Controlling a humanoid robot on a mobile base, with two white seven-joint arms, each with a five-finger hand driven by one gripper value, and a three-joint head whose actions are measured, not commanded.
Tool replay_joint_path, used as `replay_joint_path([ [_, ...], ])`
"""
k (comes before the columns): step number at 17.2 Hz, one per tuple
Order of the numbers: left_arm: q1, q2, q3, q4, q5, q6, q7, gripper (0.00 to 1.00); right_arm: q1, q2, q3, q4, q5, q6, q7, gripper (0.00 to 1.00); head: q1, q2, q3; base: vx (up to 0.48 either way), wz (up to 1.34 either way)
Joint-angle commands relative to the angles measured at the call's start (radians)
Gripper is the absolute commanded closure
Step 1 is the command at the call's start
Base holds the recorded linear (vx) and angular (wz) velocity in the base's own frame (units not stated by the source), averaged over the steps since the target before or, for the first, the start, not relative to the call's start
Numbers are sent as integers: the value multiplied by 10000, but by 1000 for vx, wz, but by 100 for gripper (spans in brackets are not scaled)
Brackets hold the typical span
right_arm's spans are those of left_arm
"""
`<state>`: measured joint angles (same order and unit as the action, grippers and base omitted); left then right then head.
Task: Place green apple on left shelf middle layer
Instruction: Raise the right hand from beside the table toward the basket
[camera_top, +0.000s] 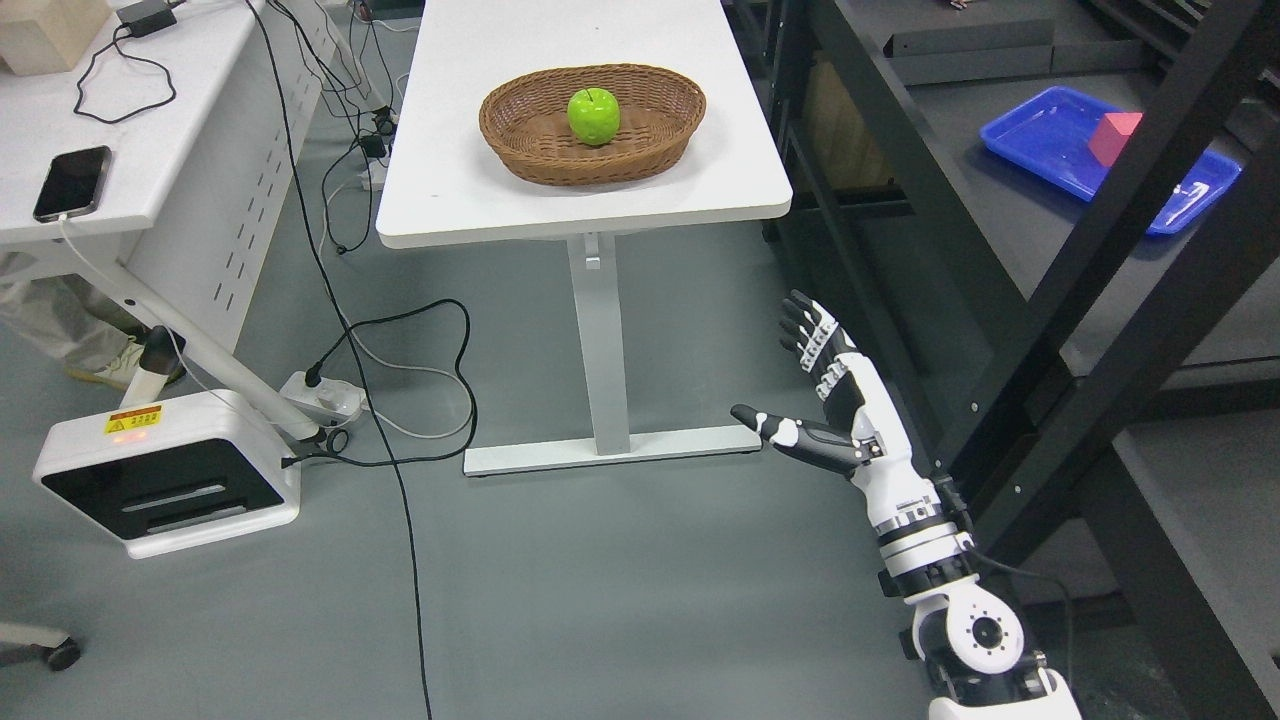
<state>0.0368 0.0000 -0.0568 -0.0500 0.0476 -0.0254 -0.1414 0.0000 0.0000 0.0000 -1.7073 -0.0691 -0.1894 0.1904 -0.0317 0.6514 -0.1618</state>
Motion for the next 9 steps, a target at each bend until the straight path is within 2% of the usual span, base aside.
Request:
replay_joint_path([
  [1,0,175,0,-6,0,8,3,0,92,-174,-107,0,-15,-8,135,0,0,0,0,15,0],
  [5,0,175,0,10,0,8,3,0,61,-174,-153,15,-15,-313,213,0,0,0,0,28,0],
  [7,0,175,0,-6,0,-7,3,0,-167,-174,-31,0,608,-1307,213,0,0,0,0,46,0],
  [8,0,175,0,-6,0,8,3,0,-685,-669,182,15,2330,-1281,183,0,0,0,0,52,0],
  [9,0,175,0,9,0,-7,3,0,-1465,-1054,671,15,6144,-841,15,4,0,0,0,46,0],
])
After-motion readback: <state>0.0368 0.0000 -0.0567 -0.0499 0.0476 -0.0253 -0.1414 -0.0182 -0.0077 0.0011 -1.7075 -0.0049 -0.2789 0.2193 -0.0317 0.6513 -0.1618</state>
